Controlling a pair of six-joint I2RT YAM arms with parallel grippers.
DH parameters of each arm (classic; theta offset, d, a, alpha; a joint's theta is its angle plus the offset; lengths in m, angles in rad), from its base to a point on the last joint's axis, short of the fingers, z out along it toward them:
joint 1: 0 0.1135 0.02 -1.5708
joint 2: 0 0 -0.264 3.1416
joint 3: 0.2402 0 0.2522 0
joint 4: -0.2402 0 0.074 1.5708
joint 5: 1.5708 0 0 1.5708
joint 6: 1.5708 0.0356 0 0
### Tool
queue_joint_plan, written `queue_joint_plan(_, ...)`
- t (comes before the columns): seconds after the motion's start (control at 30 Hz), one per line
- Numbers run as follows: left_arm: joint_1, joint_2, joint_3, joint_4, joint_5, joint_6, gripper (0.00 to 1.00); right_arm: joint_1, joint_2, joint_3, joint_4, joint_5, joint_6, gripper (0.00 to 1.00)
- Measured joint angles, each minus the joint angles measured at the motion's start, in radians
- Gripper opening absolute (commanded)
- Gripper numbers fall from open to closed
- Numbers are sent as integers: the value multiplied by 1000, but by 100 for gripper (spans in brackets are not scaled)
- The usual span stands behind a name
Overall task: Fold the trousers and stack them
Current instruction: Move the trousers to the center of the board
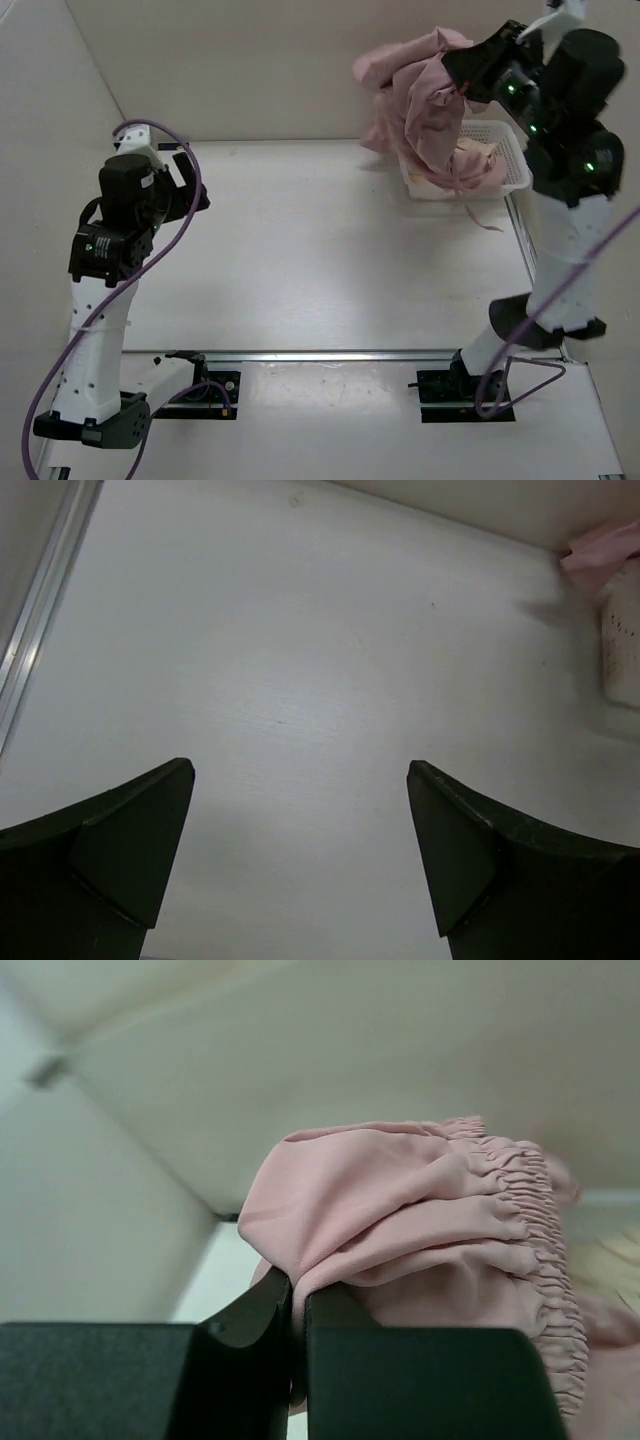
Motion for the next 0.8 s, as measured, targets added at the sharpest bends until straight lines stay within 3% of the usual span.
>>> queue_joint_plan(0.13, 11, 1, 114, -39, -52, -34, 99, 137, -186, -109, 79, -43, -6, 2)
queue_joint_plan(0.17, 21, 5, 135, -51, -60, -44, 99, 184, -228, -178, 93, -50, -10, 8)
queue_joint_plan(0.23, 48, 12, 173, -78, -77, -70, 99, 254, -285, -337, 119, -50, -16, 28)
queue_joint_plan(0.27, 61, 14, 184, -88, -79, -81, 99, 278, -307, -437, 137, -46, -16, 63)
queue_joint_plan(0.3, 73, 14, 189, -95, -79, -91, 99, 296, -317, -539, 141, -41, -14, 78)
queue_joint_plan(0.33, 80, 14, 192, -99, -78, -98, 99, 304, -307, -630, 136, -34, -17, 86)
queue_joint_plan(0.5, 82, 48, 194, -110, -17, -103, 99, 265, -51, -849, 46, 59, -27, 92)
queue_joint_plan(0.6, 81, 71, 133, -84, 21, -102, 99, 266, -4, -937, -13, 168, -24, 94)
queue_joint_plan(0.7, 76, 69, -19, -63, 76, -101, 99, 318, -158, -1083, -28, 251, -9, 94)
queue_joint_plan(0.8, 51, 91, -167, -31, 147, -108, 99, 366, -412, -1223, -8, 268, 34, 94)
